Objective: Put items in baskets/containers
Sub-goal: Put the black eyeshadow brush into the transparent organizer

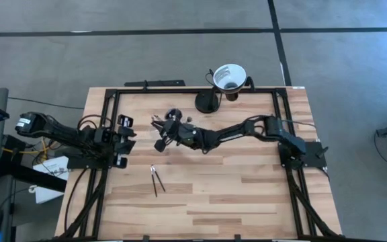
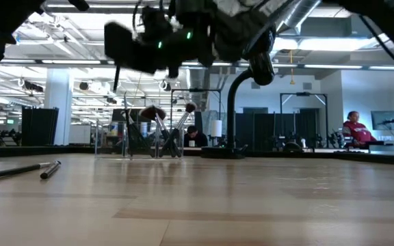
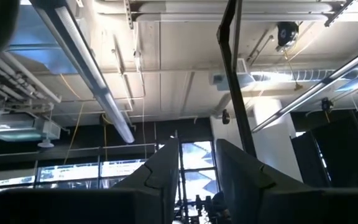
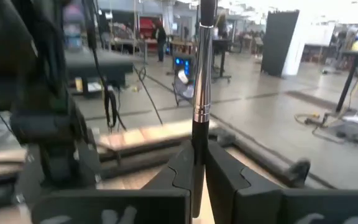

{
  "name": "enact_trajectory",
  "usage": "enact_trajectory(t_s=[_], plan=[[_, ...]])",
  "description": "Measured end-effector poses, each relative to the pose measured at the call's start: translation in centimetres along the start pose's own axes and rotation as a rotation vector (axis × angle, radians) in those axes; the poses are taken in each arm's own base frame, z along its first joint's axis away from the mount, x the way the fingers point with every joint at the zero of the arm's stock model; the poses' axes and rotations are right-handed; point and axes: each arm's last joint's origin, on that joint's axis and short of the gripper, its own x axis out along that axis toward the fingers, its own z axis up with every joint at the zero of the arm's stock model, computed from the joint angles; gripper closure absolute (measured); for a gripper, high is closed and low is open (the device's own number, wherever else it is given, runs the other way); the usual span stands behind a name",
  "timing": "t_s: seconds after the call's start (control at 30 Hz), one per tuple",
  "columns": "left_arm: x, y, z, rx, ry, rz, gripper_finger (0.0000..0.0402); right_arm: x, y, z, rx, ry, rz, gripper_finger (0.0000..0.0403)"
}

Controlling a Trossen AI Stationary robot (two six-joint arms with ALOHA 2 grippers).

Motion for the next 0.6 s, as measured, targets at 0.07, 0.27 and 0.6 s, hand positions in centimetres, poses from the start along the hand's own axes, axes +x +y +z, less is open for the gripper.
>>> enact_trajectory(t_s=[0.07,0.27,0.6], plan=[[0.0,0.0,0.0,0.001,-0.001,0.001,0.0296,0.5,0.1,-1.8,-0.002,0.023,-0.003,0.0388],[0.0,0.0,0.0,0.007,-0.001,0.003,0.0296,1.5,0.5,-5.8,0.019,0.094,-0.008,0.0388],[0.0,0.0,0.0,0.008,-0.001,0.004,0.0296,2.8,0.7,-7.1,0.012,0.118,-0.043,0.0383]])
